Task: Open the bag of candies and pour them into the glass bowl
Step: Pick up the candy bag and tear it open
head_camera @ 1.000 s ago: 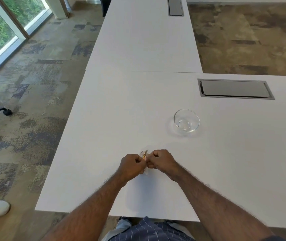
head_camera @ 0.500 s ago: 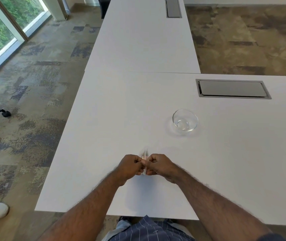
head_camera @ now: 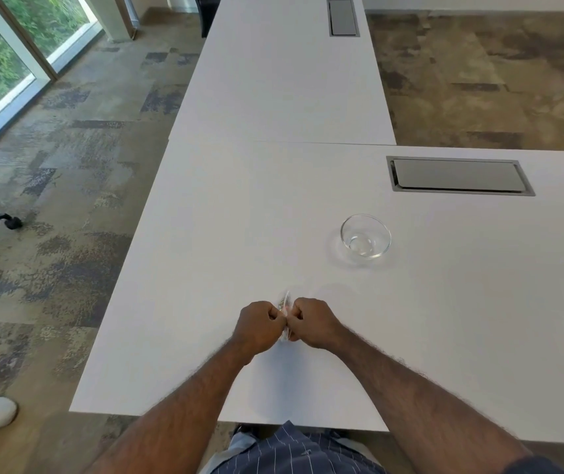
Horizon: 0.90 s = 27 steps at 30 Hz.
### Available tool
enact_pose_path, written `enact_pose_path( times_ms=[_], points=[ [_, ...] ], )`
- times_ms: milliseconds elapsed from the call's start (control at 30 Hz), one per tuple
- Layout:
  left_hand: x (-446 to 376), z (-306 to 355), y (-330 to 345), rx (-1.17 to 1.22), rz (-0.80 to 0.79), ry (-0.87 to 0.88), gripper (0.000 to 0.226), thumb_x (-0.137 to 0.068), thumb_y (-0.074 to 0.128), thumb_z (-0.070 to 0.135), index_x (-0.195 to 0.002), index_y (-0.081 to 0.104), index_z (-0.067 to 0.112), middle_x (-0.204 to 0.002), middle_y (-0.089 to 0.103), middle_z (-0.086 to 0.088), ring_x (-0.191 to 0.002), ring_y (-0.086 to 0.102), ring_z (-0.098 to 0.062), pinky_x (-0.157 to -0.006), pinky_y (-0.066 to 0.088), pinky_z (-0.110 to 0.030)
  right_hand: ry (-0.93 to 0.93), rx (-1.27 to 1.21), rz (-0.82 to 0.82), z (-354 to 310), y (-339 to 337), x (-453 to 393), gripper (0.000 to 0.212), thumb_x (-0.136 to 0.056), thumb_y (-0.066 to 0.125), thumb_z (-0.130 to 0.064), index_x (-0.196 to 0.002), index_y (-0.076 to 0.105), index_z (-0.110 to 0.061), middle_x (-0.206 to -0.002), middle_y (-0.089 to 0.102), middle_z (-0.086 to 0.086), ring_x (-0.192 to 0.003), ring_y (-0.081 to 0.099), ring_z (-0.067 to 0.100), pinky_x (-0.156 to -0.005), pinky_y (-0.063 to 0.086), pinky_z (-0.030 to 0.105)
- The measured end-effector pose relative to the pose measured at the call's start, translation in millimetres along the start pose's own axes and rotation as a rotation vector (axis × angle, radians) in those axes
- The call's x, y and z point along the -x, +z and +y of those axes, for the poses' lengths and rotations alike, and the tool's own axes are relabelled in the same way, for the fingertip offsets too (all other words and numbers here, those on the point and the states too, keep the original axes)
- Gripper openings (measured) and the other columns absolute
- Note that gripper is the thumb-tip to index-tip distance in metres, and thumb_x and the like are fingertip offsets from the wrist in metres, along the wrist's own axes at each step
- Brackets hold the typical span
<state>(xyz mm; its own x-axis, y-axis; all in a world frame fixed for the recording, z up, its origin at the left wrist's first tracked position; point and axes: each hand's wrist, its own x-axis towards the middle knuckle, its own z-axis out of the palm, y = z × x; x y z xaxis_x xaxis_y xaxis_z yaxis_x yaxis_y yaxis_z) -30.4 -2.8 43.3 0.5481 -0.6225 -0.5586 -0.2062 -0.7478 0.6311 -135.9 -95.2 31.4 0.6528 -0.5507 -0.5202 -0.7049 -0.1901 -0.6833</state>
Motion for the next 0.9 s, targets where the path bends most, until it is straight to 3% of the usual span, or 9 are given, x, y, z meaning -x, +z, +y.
enact_pose_path(
  times_ms=[100, 200, 300, 400, 467, 533, 700, 900],
  points=[
    [1, 5, -2, -0.023, 0.018, -0.004, 0.014, -0.079, 0.058, 0.015, -0.073, 0.068, 0.006, -0.076, 0.073, -0.007, -0.068, 0.063, -0.017, -0.066, 0.057, -0.036, 0.017, 0.028, -0.01, -3, -1, -2, 0.025, -0.085, 0.055, -0.015, -0.074, 0.059, 0.007, -0.089, 0.073, 0.026, -0.084, 0.071, 0.037, -0.059, 0.049, 0.032],
    [2, 9, -3, -0.048, 0.02, -0.005, 0.017, -0.077, 0.056, 0.015, -0.064, 0.065, 0.009, -0.077, 0.074, -0.012, -0.063, 0.059, -0.017, -0.059, 0.051, -0.032, 0.016, 0.07, -0.014, -4, -4, -3, 0.024, -0.084, 0.052, -0.015, -0.065, 0.057, -0.001, -0.088, 0.073, 0.027, -0.069, 0.067, 0.03, -0.058, 0.043, 0.029],
    [3, 13, -4, -0.064, 0.01, -0.01, 0.027, -0.076, 0.056, 0.014, -0.048, 0.053, 0.015, -0.063, 0.066, -0.009, -0.058, 0.056, -0.017, -0.055, 0.044, -0.03, 0.03, 0.073, -0.009, -4, -5, -3, 0.03, -0.085, 0.052, -0.015, -0.071, 0.059, 0.011, -0.089, 0.073, 0.027, -0.081, 0.071, 0.036, -0.059, 0.044, 0.029],
    [5, 16, -5, -0.081, 0.007, -0.016, 0.036, -0.076, 0.056, 0.013, -0.041, 0.046, 0.015, -0.054, 0.057, -0.002, -0.057, 0.057, -0.019, -0.054, 0.044, -0.03, 0.03, 0.095, -0.008, -5, -6, -1, 0.028, -0.087, 0.054, -0.016, -0.064, 0.057, 0.0, -0.086, 0.074, 0.024, -0.085, 0.071, 0.036, -0.059, 0.045, 0.03],
    [5, 18, -5, -0.071, -0.008, -0.022, 0.033, -0.076, 0.057, 0.013, -0.044, 0.051, 0.014, -0.059, 0.062, -0.006, -0.06, 0.059, -0.021, -0.06, 0.054, -0.037, 0.031, 0.099, -0.003, -6, -7, 1, 0.032, -0.088, 0.054, -0.016, -0.057, 0.049, -0.01, -0.074, 0.068, 0.017, -0.074, 0.07, 0.031, -0.058, 0.047, 0.031],
    [4, 19, -6, -0.048, -0.016, -0.032, 0.03, -0.078, 0.057, 0.012, -0.048, 0.054, 0.013, -0.065, 0.064, -0.011, -0.063, 0.06, -0.023, -0.071, 0.059, -0.043, 0.034, 0.09, 0.007, -6, -7, 2, 0.034, -0.087, 0.054, -0.016, -0.055, 0.045, -0.013, -0.067, 0.057, 0.011, -0.062, 0.057, 0.022, -0.055, 0.043, 0.03],
    [4, 19, -4, -0.05, -0.002, -0.044, 0.024, -0.079, 0.057, 0.012, -0.056, 0.058, 0.008, -0.069, 0.064, -0.012, -0.067, 0.063, -0.025, -0.072, 0.058, -0.039, 0.045, 0.101, 0.012, -7, -7, 5, 0.032, -0.087, 0.053, -0.016, -0.058, 0.042, -0.013, -0.064, 0.049, 0.007, -0.062, 0.046, 0.018, -0.048, 0.032, 0.026],
    [4, 19, 0, -0.089, -0.023, -0.064, 0.013, -0.076, 0.056, 0.012, -0.067, 0.061, 0.003, -0.072, 0.065, -0.013, -0.071, 0.065, -0.027, -0.071, 0.057, -0.037, 0.035, 0.183, -0.029, -9, -6, 8, 0.03, -0.087, 0.052, -0.014, -0.057, 0.049, -0.008, -0.067, 0.056, 0.011, -0.065, 0.051, 0.021, -0.056, 0.036, 0.026]
  ],
)
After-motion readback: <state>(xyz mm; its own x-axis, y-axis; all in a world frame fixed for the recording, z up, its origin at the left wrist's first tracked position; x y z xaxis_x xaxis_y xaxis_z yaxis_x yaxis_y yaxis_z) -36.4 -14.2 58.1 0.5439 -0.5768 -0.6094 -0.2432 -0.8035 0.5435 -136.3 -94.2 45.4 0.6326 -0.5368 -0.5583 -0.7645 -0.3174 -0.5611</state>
